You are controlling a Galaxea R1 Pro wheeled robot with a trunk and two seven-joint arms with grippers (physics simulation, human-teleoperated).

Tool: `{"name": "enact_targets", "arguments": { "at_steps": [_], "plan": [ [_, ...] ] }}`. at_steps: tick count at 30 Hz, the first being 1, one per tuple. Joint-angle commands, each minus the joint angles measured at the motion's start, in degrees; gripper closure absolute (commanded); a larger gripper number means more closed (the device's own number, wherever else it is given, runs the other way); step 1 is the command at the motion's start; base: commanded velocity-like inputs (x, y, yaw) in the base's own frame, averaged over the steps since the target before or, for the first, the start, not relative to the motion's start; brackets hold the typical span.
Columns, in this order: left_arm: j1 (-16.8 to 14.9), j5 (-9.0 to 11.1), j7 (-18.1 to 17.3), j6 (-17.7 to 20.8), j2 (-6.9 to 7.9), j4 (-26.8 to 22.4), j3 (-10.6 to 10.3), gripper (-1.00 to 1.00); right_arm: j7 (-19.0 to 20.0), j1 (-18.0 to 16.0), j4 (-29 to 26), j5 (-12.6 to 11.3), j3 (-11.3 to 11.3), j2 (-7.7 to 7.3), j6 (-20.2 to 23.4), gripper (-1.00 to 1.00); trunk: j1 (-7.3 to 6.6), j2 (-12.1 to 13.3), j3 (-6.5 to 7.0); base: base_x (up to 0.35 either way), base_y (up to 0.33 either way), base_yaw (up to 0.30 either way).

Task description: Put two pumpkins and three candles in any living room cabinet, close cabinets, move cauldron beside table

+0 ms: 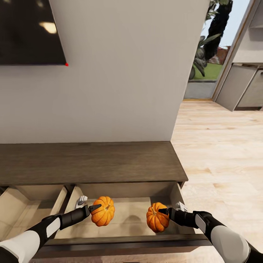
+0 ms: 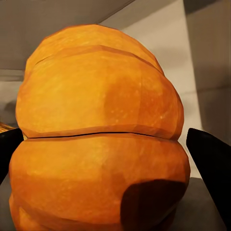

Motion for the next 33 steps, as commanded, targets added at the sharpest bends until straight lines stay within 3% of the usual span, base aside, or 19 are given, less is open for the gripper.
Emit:
{"name": "enact_targets", "arguments": {
  "at_steps": [1, 13, 24, 33],
  "plan": [
    [0.0, 0.02, 0.01, 0.0, 0.0, -0.01, 0.09, 1.0, -0.02, -0.01, 0.0, -0.05, -0.06, 0.0, 0.01, 1.0, 0.0, 0.0, -0.02, 0.0, 0.0, 0.0],
    [0.0, 0.02, 0.01, -0.01, 0.08, -0.01, 0.09, 1.0, -0.02, 0.01, 0.0, 0.04, 0.02, 0.09, 0.01, 1.0, 0.0, 0.0, -0.06, 0.053, 0.0, 0.002],
    [0.0, 0.02, 0.01, 0.0, 0.08, -0.01, 0.09, 1.0, -0.11, 0.01, -0.04, 0.04, 0.02, 0.1, -0.04, 1.0, 0.0, 0.0, -0.07, 0.001, 0.0, 0.138],
    [0.0, 0.02, 0.01, -0.02, 0.04, -0.01, 0.09, 1.0, -0.11, 0.01, 0.0, 0.04, 0.0, 0.09, 0.01, 1.0, 0.0, 0.0, -0.72, 0.0, 0.0, 0.002]
  ]
}}
